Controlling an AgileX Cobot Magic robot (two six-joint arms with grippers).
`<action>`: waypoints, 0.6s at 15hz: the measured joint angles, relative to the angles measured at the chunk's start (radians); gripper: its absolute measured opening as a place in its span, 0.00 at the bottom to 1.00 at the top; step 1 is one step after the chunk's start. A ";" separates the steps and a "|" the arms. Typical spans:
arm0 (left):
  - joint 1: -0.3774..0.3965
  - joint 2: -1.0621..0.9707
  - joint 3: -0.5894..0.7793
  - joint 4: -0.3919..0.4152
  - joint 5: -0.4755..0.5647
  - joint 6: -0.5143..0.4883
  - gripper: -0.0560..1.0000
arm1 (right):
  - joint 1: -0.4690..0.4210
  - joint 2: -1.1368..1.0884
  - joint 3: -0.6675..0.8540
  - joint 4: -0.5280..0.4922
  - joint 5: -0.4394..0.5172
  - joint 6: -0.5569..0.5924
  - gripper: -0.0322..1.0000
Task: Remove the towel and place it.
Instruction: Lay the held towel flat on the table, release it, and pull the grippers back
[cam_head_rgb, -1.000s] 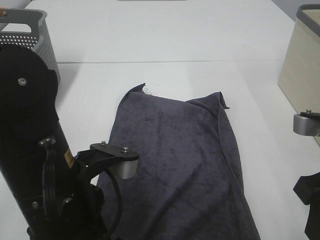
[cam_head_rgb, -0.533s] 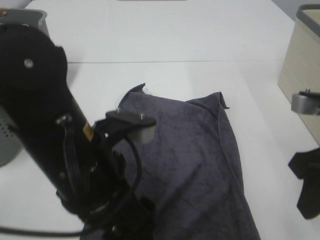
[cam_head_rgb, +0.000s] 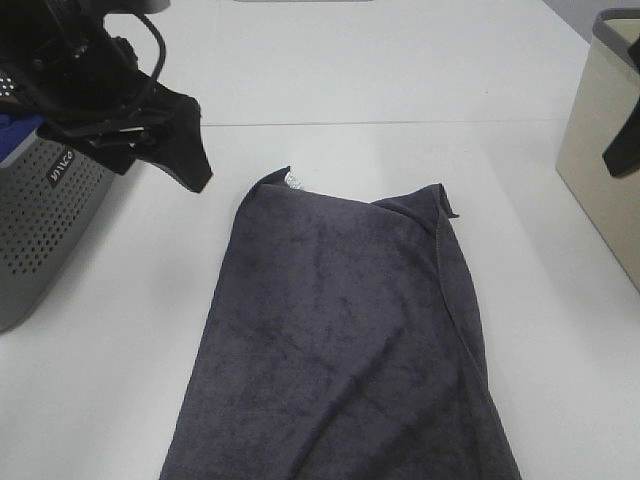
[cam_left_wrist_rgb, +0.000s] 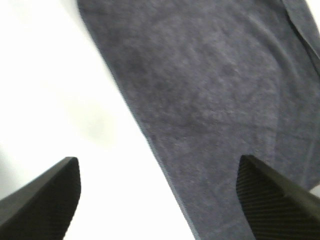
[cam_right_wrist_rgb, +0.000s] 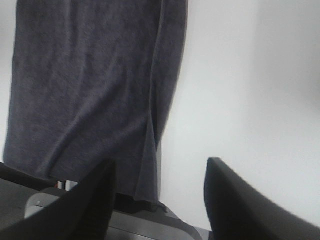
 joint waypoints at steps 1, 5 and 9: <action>0.041 0.031 -0.029 0.000 0.006 0.020 0.81 | -0.023 0.055 -0.058 0.034 0.008 -0.034 0.56; 0.149 0.197 -0.191 -0.012 0.012 0.049 0.81 | -0.026 0.274 -0.264 0.047 -0.046 -0.039 0.74; 0.167 0.466 -0.475 -0.092 0.018 0.075 0.81 | -0.026 0.588 -0.562 0.044 -0.050 -0.046 0.76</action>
